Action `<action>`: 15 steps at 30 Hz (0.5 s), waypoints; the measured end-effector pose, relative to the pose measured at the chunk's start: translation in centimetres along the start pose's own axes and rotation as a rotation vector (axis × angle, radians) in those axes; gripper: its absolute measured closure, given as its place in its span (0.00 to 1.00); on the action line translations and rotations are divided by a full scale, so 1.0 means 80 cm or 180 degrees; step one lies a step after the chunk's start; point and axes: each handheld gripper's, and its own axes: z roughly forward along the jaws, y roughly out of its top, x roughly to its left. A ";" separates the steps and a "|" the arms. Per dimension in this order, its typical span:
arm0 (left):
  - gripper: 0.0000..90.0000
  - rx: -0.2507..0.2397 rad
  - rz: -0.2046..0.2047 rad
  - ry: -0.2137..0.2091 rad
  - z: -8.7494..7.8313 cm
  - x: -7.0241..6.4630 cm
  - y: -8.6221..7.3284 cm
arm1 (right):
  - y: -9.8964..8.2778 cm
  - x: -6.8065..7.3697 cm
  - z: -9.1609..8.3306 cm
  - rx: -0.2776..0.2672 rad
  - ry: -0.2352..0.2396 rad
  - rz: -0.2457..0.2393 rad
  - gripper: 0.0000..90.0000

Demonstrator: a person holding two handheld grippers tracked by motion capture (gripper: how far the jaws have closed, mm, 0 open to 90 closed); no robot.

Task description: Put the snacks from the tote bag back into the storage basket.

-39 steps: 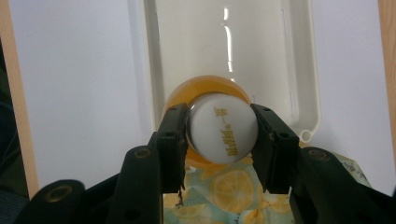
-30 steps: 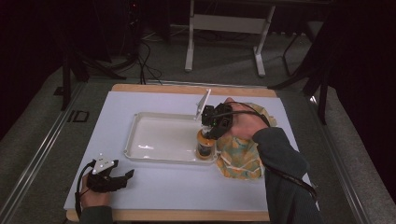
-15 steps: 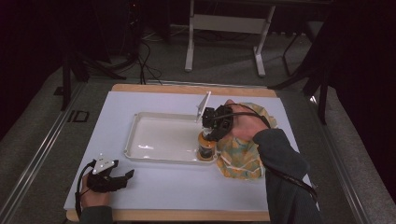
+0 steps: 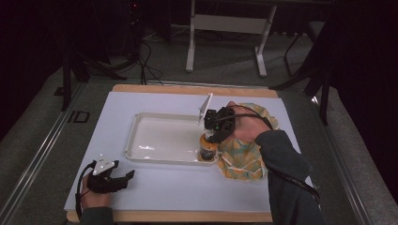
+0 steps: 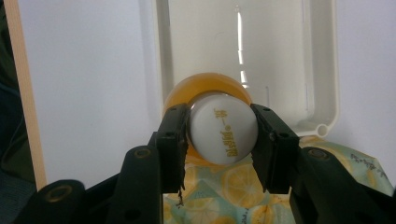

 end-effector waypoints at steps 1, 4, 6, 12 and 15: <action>0.28 0.0001 -0.0005 0.0000 0.000 0.000 0.000 | 0.000 0.000 0.000 0.0004 0.0001 0.0002 0.65; 0.28 0.0002 0.0000 -0.0002 0.000 0.000 0.000 | 0.001 0.000 0.001 0.0006 0.0014 -0.0017 0.65; 0.28 -0.0002 -0.0008 -0.0003 0.000 0.000 0.000 | 0.001 0.000 0.001 0.0010 0.0029 -0.0013 0.65; 0.28 0.0007 0.0000 -0.0002 0.000 0.000 0.000 | 0.005 0.002 0.002 0.0033 0.0062 0.0015 0.65; 0.28 0.0010 0.0003 -0.0004 0.001 0.000 0.000 | 0.006 0.002 0.002 0.0051 0.0058 0.0016 0.65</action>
